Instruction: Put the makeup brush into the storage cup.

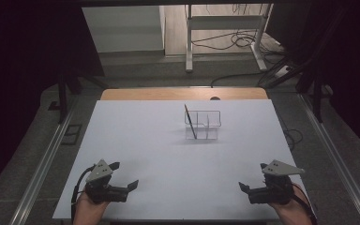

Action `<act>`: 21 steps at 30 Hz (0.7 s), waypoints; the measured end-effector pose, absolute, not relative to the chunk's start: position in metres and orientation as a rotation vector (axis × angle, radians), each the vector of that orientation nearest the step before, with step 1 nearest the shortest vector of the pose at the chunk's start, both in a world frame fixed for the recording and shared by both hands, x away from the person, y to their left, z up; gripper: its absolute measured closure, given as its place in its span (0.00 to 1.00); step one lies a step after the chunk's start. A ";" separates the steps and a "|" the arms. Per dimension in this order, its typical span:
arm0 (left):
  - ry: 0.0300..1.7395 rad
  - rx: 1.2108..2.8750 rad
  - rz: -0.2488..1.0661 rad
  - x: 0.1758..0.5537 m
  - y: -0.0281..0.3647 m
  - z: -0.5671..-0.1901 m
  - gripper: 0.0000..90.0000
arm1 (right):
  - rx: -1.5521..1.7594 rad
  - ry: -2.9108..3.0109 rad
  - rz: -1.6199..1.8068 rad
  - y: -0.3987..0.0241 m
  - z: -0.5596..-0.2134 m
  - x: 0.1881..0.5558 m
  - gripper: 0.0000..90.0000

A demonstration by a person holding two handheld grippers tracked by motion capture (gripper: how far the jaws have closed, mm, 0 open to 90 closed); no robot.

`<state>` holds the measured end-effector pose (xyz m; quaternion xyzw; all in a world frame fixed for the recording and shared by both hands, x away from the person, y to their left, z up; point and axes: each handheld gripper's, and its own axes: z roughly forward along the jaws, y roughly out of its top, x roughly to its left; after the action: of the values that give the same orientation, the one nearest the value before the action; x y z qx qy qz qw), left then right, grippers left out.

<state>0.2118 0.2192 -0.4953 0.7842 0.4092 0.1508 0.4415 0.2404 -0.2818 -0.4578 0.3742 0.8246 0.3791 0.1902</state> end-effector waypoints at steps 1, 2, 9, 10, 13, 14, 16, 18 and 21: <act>1.015 1.945 0.374 0.212 0.219 -0.495 0.03 | 1.055 2.316 1.063 -0.283 -0.458 0.240 0.00; 1.015 1.945 0.374 0.212 0.219 -0.495 0.03 | 1.053 2.313 1.062 -0.284 -0.458 0.239 0.00; 1.014 1.946 0.374 0.212 0.219 -0.495 0.03 | 1.063 2.307 1.059 -0.289 -0.458 0.235 0.00; 1.014 1.946 0.374 0.212 0.219 -0.495 0.03 | 1.065 2.305 1.060 -0.290 -0.458 0.234 0.00; 1.015 1.945 0.374 0.212 0.219 -0.495 0.03 | 1.069 2.301 1.054 -0.292 -0.458 0.233 0.00; 1.015 1.944 0.374 0.212 0.219 -0.495 0.03 | 1.072 2.297 1.057 -0.293 -0.459 0.232 0.00; 1.015 1.945 0.375 0.212 0.219 -0.495 0.03 | 1.076 2.295 1.056 -0.294 -0.459 0.231 0.00; 1.015 1.944 0.374 0.212 0.219 -0.495 0.03 | 1.078 2.292 1.052 -0.296 -0.459 0.230 0.00; 1.014 1.943 0.376 0.212 0.219 -0.495 0.03 | 1.083 2.284 1.049 -0.298 -0.459 0.228 0.00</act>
<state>0.2121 0.2194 -0.4951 0.7833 0.4089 0.1518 0.4429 0.2283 -0.2979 -0.4592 0.3875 0.8176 0.3755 0.2009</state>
